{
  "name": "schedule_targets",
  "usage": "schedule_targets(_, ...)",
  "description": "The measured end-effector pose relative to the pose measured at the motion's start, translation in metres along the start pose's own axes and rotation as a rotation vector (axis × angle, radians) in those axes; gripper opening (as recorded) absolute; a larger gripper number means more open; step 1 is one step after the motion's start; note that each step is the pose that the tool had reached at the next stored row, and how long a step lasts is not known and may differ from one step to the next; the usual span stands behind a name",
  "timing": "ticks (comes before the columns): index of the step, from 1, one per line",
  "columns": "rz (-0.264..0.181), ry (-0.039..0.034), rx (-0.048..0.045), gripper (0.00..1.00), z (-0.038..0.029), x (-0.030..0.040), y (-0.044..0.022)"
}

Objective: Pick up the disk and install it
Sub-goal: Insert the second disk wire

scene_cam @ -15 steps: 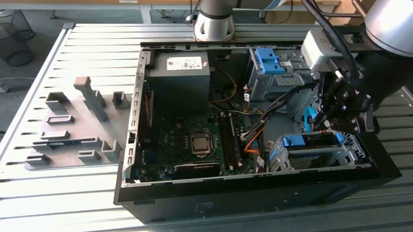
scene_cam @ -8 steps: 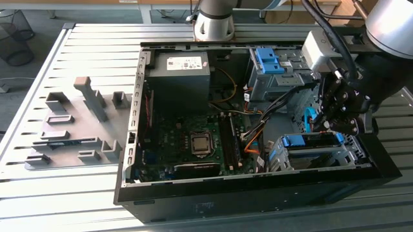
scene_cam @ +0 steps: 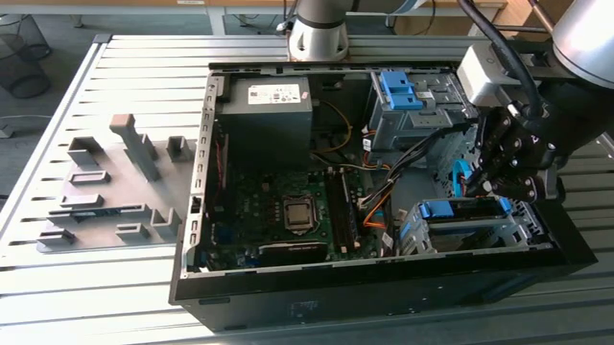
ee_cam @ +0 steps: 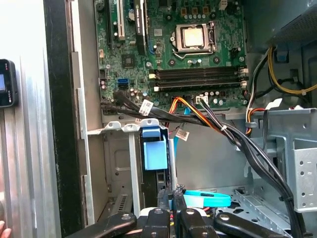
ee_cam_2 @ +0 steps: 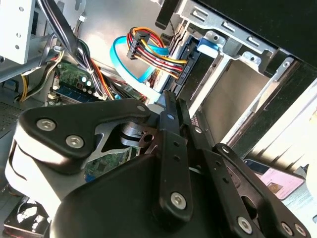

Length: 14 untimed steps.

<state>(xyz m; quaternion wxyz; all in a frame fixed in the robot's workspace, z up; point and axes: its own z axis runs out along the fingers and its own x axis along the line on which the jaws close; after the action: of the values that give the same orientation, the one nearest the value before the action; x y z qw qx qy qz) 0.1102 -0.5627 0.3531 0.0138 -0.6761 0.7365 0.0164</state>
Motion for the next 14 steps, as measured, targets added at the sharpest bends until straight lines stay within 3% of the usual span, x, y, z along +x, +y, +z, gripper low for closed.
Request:
schedule_targets(9,0.002,-0.0075,-0.0013,0.15,0.0105,0.0032,-0.0019)
schedule_targets(14,0.003,-0.0074,-0.0060,0.15,0.0123,0.0030,-0.0043)
